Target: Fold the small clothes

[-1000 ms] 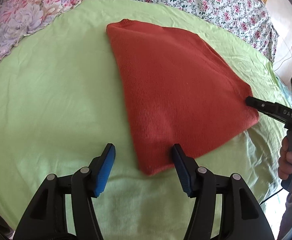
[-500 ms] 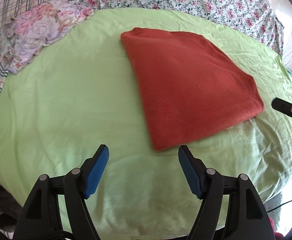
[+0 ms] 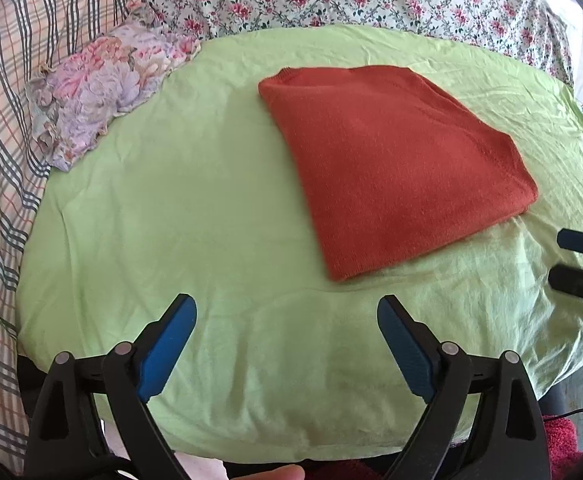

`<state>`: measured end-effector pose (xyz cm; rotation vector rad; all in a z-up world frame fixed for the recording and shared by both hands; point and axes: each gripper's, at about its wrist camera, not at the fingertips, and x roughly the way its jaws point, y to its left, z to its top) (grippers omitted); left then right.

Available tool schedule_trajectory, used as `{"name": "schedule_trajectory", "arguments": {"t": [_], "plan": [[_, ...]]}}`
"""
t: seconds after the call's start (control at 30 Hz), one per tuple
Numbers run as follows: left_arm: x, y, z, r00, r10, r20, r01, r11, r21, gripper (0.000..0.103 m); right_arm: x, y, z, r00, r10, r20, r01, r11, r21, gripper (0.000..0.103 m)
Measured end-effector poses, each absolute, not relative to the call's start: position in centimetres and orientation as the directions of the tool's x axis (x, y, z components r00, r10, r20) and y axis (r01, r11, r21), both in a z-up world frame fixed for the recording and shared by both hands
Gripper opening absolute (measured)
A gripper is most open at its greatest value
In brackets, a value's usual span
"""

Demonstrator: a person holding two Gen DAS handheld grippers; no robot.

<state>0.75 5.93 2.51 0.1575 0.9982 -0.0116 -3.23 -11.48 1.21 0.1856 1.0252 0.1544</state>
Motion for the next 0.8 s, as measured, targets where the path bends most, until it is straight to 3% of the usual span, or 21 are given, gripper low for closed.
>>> {"name": "schedule_trajectory", "arguments": {"t": [0.13, 0.8], "plan": [[1.7, 6.3, 3.0, 0.556, 0.078, -0.827, 0.060, 0.989, 0.134, 0.094, -2.9, -11.1, 1.5, 0.511, 0.192, -0.838, -0.054, 0.980, 0.192, 0.087], [7.3, 5.8, 3.4, 0.531, 0.066, -0.845, 0.016, 0.996, 0.088, 0.095, 3.5, -11.6, 3.1, 0.522, 0.186, -0.833, -0.076, 0.982, 0.171, 0.096]]}}
